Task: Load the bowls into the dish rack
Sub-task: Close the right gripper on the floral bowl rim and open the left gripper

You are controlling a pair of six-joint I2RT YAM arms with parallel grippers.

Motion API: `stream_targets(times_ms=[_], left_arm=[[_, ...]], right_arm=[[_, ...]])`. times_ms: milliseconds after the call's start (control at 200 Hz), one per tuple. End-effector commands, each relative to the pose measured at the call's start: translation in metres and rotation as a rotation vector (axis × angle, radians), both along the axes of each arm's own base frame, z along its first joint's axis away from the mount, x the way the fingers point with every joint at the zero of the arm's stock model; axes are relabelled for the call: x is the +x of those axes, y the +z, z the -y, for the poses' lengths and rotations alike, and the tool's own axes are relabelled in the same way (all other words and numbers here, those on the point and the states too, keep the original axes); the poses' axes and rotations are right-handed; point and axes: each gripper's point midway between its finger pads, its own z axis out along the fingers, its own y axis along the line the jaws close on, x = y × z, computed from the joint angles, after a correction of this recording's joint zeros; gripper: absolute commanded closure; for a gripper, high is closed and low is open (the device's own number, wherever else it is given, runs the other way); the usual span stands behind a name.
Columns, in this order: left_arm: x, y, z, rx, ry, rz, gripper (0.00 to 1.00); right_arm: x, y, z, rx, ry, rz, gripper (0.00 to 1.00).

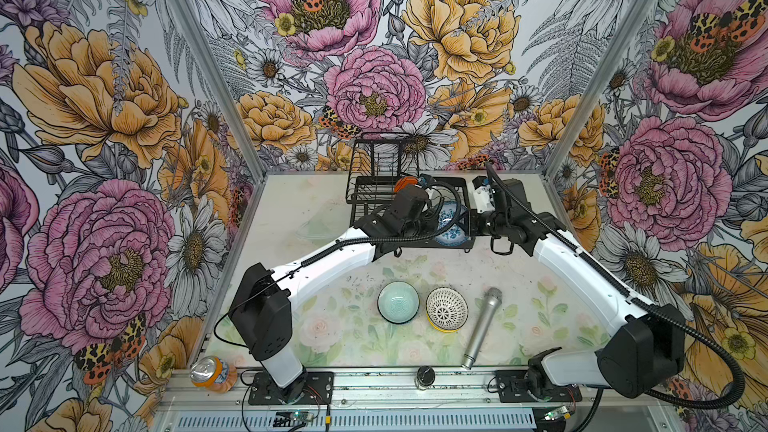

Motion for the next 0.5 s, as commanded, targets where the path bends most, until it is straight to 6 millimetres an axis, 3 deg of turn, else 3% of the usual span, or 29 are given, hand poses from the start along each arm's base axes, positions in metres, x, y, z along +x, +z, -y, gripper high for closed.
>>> stream_targets(times_ms=[0, 110, 345, 490], left_arm=[[-0.007, 0.019, -0.016, 0.0, -0.012, 0.007, 0.39], [-0.016, 0.014, -0.033, 0.035, -0.024, -0.017, 0.02], [-0.034, 0.002, -0.066, 0.091, -0.026, -0.039, 0.01], [-0.036, -0.009, -0.084, 0.095, 0.005, -0.065, 0.01]], right_arm=[[0.023, 0.03, 0.012, -0.062, -0.038, 0.141, 1.0], [0.033, 0.039, 0.026, -0.14, -0.06, 0.199, 1.0], [0.055, 0.062, 0.042, -0.326, -0.051, 0.339, 1.0], [0.079, 0.069, 0.065, -0.506, -0.127, 0.421, 1.0]])
